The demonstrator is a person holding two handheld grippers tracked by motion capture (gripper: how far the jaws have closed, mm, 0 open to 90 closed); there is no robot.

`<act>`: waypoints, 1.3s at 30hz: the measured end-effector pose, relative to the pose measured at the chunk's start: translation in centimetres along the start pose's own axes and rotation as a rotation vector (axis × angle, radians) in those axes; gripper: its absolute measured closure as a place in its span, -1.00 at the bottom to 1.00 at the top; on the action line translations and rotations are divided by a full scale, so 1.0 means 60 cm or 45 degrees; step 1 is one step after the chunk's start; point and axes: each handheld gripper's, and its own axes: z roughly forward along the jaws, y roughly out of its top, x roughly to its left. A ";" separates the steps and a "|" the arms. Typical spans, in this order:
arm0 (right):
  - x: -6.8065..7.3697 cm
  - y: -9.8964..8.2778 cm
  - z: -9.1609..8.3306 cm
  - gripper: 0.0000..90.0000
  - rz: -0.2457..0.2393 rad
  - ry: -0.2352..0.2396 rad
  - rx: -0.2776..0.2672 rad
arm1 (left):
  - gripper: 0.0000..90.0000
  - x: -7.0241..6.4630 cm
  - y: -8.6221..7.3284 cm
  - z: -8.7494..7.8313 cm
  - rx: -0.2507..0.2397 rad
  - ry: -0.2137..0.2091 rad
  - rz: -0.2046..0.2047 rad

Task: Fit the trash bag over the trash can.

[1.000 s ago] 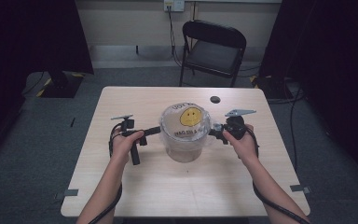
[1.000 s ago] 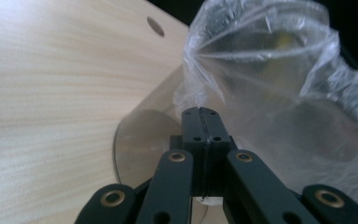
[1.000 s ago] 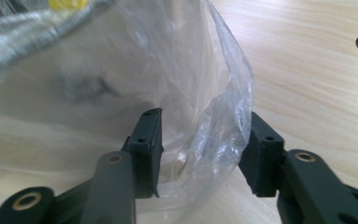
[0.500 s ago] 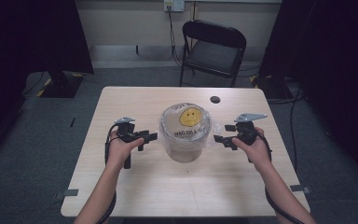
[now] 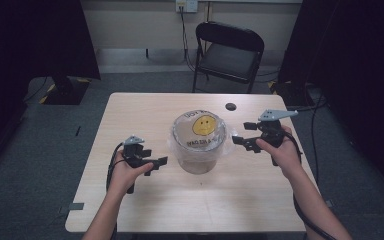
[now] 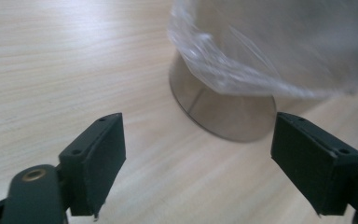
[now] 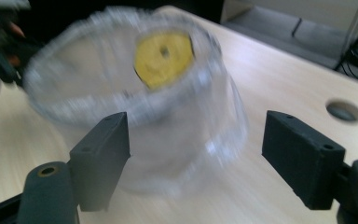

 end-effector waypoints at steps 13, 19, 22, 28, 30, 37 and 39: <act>0.062 0.108 0.161 -0.46 -0.194 0.165 0.154 | -0.61 0.004 -0.036 0.001 -0.007 -0.062 -0.053; 0.057 0.118 0.209 -0.46 -0.219 0.155 0.305 | -0.60 0.002 -0.037 -0.005 -0.024 -0.077 -0.068; 0.058 0.129 0.219 -0.46 -0.241 0.154 0.322 | -0.60 0.003 -0.039 -0.005 -0.026 -0.083 -0.079; 0.063 0.134 0.248 -0.45 -0.274 0.171 0.411 | -0.60 0.005 -0.043 -0.007 -0.025 -0.078 -0.088; 0.063 0.130 0.257 -0.44 -0.297 0.163 0.466 | -0.60 0.005 -0.045 -0.007 -0.029 -0.081 -0.094; 0.061 0.132 0.249 -0.46 -0.308 0.158 0.463 | -0.60 0.005 -0.049 -0.009 -0.024 -0.073 -0.093; 0.065 0.139 0.229 -0.46 -0.309 0.160 0.425 | -0.60 0.004 -0.050 -0.010 -0.025 -0.070 -0.096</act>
